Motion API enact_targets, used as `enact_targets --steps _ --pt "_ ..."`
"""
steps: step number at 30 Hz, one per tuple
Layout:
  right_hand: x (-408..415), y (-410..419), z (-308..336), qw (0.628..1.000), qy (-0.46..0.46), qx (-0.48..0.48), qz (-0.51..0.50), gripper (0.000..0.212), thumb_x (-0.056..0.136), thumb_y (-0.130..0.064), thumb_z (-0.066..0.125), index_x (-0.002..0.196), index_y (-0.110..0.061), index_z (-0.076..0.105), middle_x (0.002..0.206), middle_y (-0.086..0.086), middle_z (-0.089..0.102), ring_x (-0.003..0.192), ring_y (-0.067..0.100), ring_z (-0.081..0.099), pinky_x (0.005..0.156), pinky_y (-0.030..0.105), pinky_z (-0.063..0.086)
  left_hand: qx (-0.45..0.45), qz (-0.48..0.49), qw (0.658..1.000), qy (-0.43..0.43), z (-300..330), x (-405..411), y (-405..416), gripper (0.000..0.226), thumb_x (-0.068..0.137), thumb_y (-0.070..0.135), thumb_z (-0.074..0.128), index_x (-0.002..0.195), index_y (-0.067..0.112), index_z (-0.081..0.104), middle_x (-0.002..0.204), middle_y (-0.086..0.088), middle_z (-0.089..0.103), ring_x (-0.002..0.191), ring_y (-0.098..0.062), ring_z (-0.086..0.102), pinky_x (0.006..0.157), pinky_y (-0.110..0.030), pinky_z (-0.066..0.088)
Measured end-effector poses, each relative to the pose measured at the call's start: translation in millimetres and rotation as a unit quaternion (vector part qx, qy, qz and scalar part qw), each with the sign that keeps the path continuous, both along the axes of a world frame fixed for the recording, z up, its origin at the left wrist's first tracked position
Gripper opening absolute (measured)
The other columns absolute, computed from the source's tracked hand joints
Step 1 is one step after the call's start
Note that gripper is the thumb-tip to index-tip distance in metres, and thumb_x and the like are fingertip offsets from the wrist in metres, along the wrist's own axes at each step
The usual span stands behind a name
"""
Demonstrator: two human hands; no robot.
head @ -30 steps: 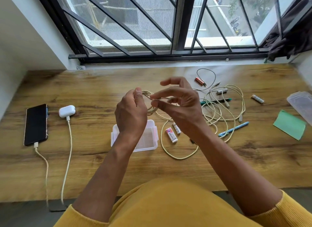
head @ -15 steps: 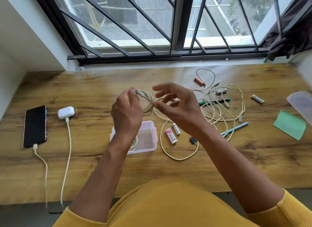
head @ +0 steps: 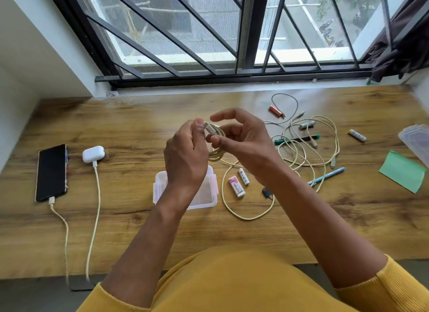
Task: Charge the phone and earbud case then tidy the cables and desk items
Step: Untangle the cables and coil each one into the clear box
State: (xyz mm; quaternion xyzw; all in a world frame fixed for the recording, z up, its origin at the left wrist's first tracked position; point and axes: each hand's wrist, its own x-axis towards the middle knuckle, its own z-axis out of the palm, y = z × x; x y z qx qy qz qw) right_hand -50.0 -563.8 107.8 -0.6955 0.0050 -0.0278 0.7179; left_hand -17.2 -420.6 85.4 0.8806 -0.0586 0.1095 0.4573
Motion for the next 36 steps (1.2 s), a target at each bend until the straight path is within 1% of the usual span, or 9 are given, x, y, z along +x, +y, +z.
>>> enact_targets --steps 5,7,9,12,17,21,26,31,36 --pt "-1.9 -1.0 3.4 0.999 -0.025 -0.033 0.026 0.029 0.095 0.009 0.070 0.123 0.001 0.068 0.095 0.042 0.066 0.087 0.041 0.066 0.083 0.055 0.053 0.027 0.007 1.000 -0.012 -2.9 0.3 -1.9 0.037 0.115 0.035 0.039 0.095 0.020 0.066 0.064 0.020 0.051 0.059 -0.008 0.051 0.054 -0.021 0.031" --pt "-1.6 -1.2 2.5 0.996 -0.034 -0.083 0.016 0.027 0.094 0.005 0.072 0.121 -0.002 0.071 0.091 0.032 0.071 0.084 0.037 0.068 0.080 0.046 0.056 0.031 0.009 0.999 -0.015 -3.4 0.7 -1.4 0.036 0.115 0.034 0.040 0.094 0.020 0.065 0.063 0.019 0.049 0.057 -0.004 0.049 0.052 -0.015 0.028" --pt "-0.6 -1.2 1.0 0.993 -0.030 -0.115 -0.005 0.024 0.092 0.001 0.077 0.115 -0.004 0.072 0.089 0.021 0.074 0.079 0.023 0.069 0.078 0.037 0.056 0.035 0.008 0.999 -0.019 -1.9 0.0 -1.7 0.036 0.115 0.037 0.040 0.086 0.023 0.056 0.060 0.017 0.047 0.055 -0.003 0.047 0.052 -0.023 0.027" --pt "-0.3 1.6 -1.7 0.986 -0.020 -0.157 -0.059 0.017 0.089 -0.007 0.082 0.103 -0.012 0.074 0.095 0.005 0.076 0.088 0.019 0.072 0.082 0.044 0.061 0.059 0.015 0.998 -0.027 0.3 -2.2 -3.3 0.037 0.115 0.038 0.042 0.080 0.026 0.047 0.056 0.014 0.042 0.051 -0.005 0.042 0.053 -0.033 0.024" --pt "0.3 -0.9 2.5 0.971 -0.077 -0.192 -0.120 0.018 0.084 -0.017 0.087 0.095 -0.023 0.074 0.099 -0.009 0.073 0.098 0.011 0.069 0.077 0.040 0.059 0.097 0.030 0.995 -0.022 0.4 -3.5 -1.6 0.039 0.115 0.040 0.039 0.090 0.019 0.061 0.065 0.010 0.051 0.061 -0.021 0.051 0.059 -0.036 0.026" --pt "-1.7 -2.8 7.1 0.980 -0.110 -0.129 -0.108 0.017 0.087 -0.007 0.083 0.097 -0.010 0.069 0.093 0.002 0.077 0.093 0.021 0.076 0.080 0.054 0.061 0.103 0.049 0.993 -0.013 5.7 -2.8 -2.5 0.037 0.114 0.040 0.039 0.084 0.023 0.051 0.060 0.011 0.045 0.062 -0.026 0.047 0.061 -0.038 0.023" --pt "-6.2 -5.7 6.9 0.984 -0.104 0.010 -0.147 0.022 0.088 0.001 0.080 0.102 0.000 0.064 0.095 0.030 0.070 0.089 0.048 0.072 0.078 0.061 0.062 0.098 0.061 0.992 -0.041 10.8 0.9 1.0 0.034 0.115 0.039 0.039 0.084 0.026 0.047 0.074 -0.009 0.071 0.071 -0.039 0.063 0.064 -0.036 0.029" --pt "-8.2 -3.5 0.2 0.974 -0.057 0.122 -0.183 0.020 0.093 0.003 0.074 0.108 0.000 0.061 0.094 0.024 0.074 0.081 0.030 0.071 0.071 0.041 0.063 0.083 0.069 0.992 -0.061 10.0 1.5 0.6 0.037 0.115 0.037 0.039 0.084 0.021 0.051 0.066 -0.003 0.063 0.064 -0.035 0.058 0.063 -0.035 0.027" --pt "-6.6 -0.7 -10.0 0.973 0.024 0.161 -0.162 0.025 0.096 0.003 0.069 0.115 -0.003 0.055 0.091 0.012 0.071 0.074 0.021 0.065 0.071 0.043 0.059 0.053 0.085 0.992 -0.076 2.2 0.2 -0.2 0.036 0.115 0.033 0.042 0.082 0.020 0.045 0.062 0.010 0.046 0.059 -0.025 0.042 0.061 -0.036 0.020"
